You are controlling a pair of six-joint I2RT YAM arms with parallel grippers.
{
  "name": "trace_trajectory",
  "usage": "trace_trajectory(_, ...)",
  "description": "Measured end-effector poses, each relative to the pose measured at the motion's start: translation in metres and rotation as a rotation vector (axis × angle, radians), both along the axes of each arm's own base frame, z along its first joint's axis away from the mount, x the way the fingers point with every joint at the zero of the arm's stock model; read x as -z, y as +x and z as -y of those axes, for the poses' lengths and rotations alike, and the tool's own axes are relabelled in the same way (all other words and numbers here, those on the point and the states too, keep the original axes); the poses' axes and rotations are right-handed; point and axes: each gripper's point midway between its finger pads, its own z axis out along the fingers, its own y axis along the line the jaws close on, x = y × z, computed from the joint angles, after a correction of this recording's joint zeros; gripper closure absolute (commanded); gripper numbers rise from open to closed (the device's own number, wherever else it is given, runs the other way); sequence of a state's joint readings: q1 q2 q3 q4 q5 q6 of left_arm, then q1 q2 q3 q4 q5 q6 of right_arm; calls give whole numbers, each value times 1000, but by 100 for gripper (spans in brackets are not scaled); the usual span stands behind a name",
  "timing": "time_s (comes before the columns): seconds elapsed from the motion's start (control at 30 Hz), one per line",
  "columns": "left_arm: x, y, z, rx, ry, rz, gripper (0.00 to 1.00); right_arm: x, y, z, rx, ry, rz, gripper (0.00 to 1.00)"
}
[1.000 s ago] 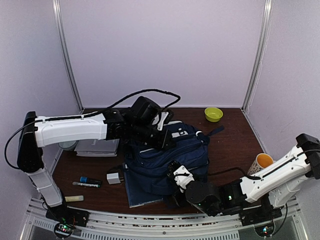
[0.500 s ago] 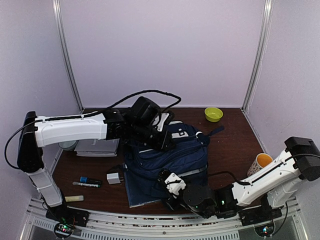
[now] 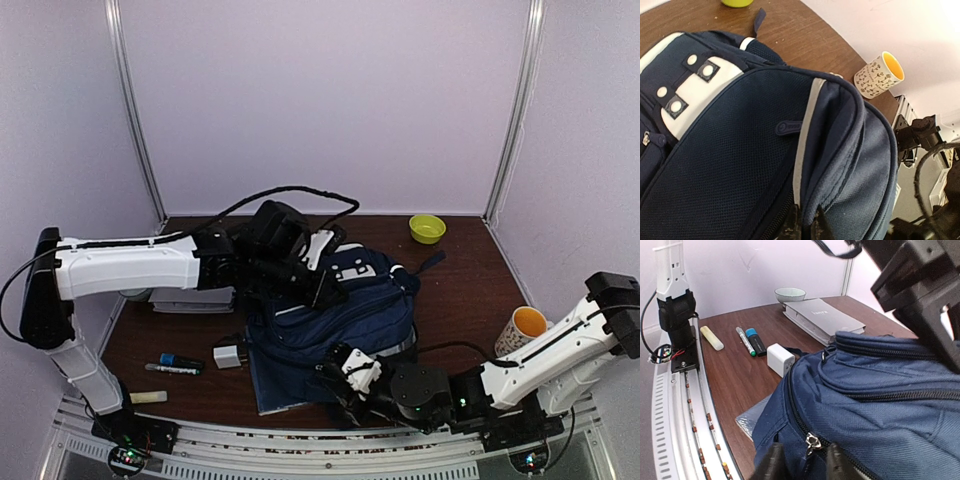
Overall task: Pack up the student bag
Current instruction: Unzip the largest pocket of the student bag.
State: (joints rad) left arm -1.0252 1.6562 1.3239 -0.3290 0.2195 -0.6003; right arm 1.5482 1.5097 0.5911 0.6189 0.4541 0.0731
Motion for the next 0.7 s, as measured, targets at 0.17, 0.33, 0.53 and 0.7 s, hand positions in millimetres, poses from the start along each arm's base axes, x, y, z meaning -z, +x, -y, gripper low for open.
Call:
trace_trajectory(0.17,2,-2,0,46,-6,52,100,-27,-5,10,-41,45,14,40)
trace_trajectory(0.33,6,-5,-1,98,13,104,100,-55,-8,36,-62,71,33,29)
trace_trajectory(0.53,10,-9,-3,154,27,164,100,-77,0,71,-60,69,47,19)
trace_trajectory(0.7,8,-16,-14,202,32,225,100,-76,26,99,-20,56,15,10)
